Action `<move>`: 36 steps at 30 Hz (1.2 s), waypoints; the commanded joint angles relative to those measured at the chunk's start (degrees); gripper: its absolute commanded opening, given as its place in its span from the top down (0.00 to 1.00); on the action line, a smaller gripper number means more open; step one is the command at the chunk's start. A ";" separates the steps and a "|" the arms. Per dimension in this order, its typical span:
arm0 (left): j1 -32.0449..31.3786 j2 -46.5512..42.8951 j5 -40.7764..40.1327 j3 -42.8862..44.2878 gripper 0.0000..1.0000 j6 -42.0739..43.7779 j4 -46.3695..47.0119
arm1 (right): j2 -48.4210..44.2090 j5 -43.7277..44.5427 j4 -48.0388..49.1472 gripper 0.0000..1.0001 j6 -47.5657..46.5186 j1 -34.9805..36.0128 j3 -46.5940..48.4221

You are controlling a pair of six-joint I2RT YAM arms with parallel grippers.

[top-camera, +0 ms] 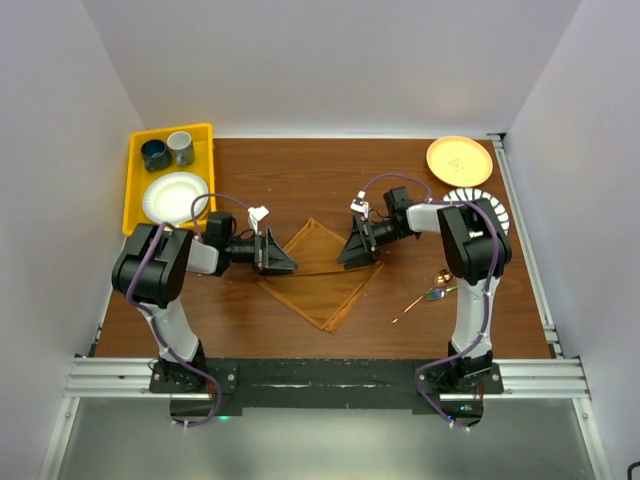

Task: Fold the napkin into a case and place the utensils inside
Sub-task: Smooth out the upper triangle-folded napkin at the center of the board, then rotate the top corner of the square-folded napkin at the center of the board.

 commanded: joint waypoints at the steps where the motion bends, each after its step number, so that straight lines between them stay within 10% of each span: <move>1: 1.42 3.45 -5.12 -1.89 0.00 3.54 -6.71 | 5.12 9.39 -4.38 0.02 -8.88 -2.47 -0.95; 13: 1.07 0.38 -4.68 -0.49 0.00 5.12 -8.72 | 3.91 6.50 -4.82 0.05 -6.09 -2.65 -0.33; 21: -4.12 -14.81 -8.10 11.70 0.00 20.05 -26.46 | -10.24 7.63 -5.26 0.08 2.54 -1.07 4.49; 33: -6.67 -21.60 -29.00 20.87 0.00 49.74 -43.27 | -12.45 37.50 -13.17 0.34 -10.01 4.20 12.59; 36: -6.84 -20.46 -32.35 20.96 0.13 54.68 -45.38 | -12.19 45.33 -11.68 0.38 -11.78 5.96 12.15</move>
